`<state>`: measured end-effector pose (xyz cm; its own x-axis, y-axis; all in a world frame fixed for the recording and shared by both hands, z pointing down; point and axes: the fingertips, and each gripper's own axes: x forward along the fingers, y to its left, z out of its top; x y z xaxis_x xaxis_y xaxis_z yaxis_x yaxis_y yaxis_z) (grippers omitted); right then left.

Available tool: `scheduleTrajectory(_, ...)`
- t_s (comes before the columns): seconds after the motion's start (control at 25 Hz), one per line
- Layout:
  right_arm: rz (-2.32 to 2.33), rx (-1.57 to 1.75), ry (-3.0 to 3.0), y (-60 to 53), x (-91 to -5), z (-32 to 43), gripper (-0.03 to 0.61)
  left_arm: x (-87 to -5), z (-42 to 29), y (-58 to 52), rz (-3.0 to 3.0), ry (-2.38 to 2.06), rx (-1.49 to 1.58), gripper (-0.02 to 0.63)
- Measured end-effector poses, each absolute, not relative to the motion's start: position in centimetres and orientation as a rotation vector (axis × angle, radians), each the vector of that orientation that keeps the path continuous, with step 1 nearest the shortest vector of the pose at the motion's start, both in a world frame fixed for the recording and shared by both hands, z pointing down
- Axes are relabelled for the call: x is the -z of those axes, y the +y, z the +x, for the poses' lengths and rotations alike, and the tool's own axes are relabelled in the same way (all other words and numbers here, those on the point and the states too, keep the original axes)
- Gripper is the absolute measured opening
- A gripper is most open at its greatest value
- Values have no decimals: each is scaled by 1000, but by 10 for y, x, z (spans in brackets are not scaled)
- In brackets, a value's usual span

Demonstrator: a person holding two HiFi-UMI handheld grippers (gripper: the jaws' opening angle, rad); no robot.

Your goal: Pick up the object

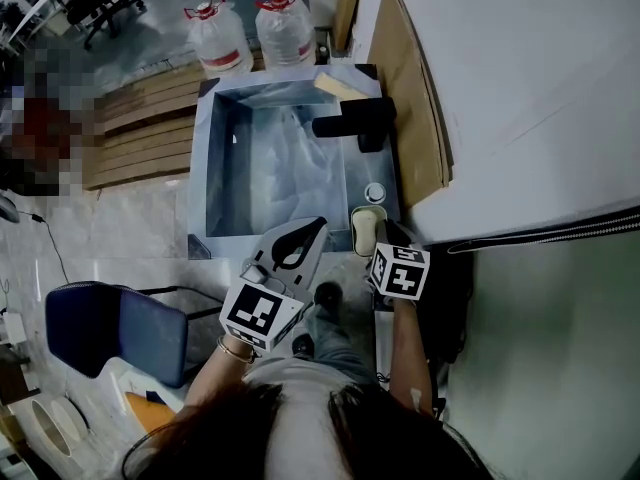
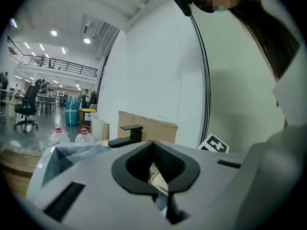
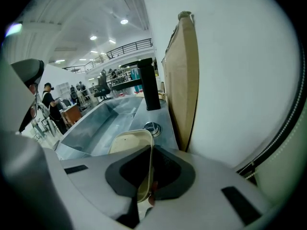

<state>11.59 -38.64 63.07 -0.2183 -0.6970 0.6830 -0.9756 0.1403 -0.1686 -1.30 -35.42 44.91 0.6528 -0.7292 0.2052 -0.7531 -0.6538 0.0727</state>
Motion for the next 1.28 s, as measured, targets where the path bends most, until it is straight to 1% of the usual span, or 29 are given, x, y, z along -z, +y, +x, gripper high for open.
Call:
scheduleTrajectory(0.68, 1718, -771, -2063, -348, -566, 112, 34, -424, -24, -302, 2751, -1230, -174, 8)
scheduleTrajectory(1.28, 1805, -692, -2156, -288, -503, 96, 34, -398, -41, -235, 2820, -1256, -94, 8)
